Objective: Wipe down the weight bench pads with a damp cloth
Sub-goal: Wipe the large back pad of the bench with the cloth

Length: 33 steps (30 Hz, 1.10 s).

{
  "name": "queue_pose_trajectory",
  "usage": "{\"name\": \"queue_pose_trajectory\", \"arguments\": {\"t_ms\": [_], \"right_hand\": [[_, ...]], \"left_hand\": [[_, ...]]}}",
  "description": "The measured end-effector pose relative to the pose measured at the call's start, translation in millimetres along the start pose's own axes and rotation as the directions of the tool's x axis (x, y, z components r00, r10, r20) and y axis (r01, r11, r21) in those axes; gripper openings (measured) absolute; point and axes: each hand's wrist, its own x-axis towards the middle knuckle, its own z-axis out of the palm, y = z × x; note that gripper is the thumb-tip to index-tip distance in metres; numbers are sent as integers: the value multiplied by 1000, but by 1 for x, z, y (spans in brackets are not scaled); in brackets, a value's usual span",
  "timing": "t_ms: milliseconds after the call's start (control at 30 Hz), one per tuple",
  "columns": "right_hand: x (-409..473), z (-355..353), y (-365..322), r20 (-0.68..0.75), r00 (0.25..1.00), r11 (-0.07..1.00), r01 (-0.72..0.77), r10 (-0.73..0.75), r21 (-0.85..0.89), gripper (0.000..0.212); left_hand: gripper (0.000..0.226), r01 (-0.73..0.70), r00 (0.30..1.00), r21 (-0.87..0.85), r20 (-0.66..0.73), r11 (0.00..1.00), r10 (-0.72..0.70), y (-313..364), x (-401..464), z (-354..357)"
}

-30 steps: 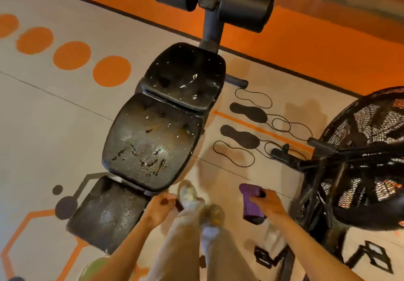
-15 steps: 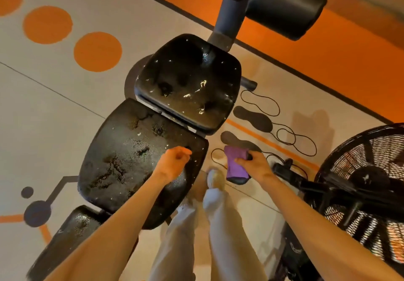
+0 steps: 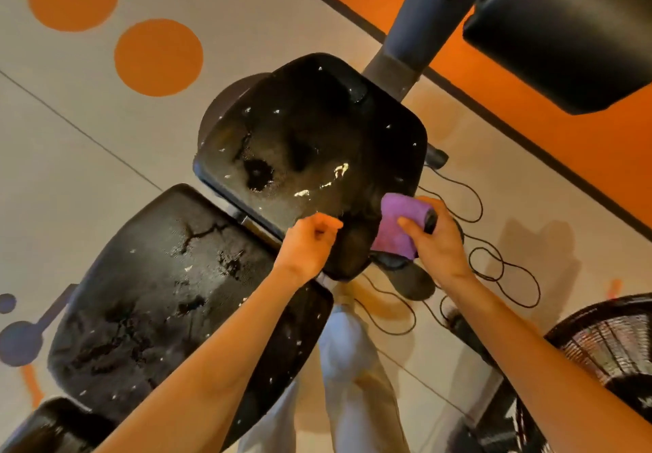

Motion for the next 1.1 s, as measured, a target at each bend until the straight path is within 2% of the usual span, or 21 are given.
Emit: {"name": "queue_pose_trajectory", "arguments": {"t_ms": [267,400,533,600,667,767,833,867,967,1100], "right_hand": [[94,-3,-11,-76,986,987,151,-147,56,38],[130,0,-9,-179,963,975,215,-203,48,42],[161,6,-3,-264,927,958,286,-268,32,46],[175,10,4,-277,917,957,285,-288,-54,51],[184,15,11,-284,899,936,279,-334,-216,60],[188,19,18,-239,834,764,290,-498,-577,57],[188,23,20,-171,815,643,288,-554,-709,46],[188,28,20,-143,829,622,280,-541,-731,48],[192,43,18,-103,895,639,225,-434,-736,72],[189,55,21,-149,876,675,233,-458,-701,55]], "left_hand": [[25,-178,970,49,-162,983,184,31,80,20],[23,-319,905,250,-206,914,372,39,109,23],[28,-371,847,422,-211,827,487,44,134,19],[32,-381,835,462,-199,801,513,44,146,14],[34,-387,830,500,-179,775,529,42,156,6],[36,-407,813,561,-137,720,566,36,167,-8],[39,-424,793,618,-100,662,601,30,175,-19],[41,-431,782,649,-79,627,618,27,179,-25],[45,-436,759,733,-12,522,650,16,190,-41],[52,-438,755,788,62,432,653,3,200,-51]]}}
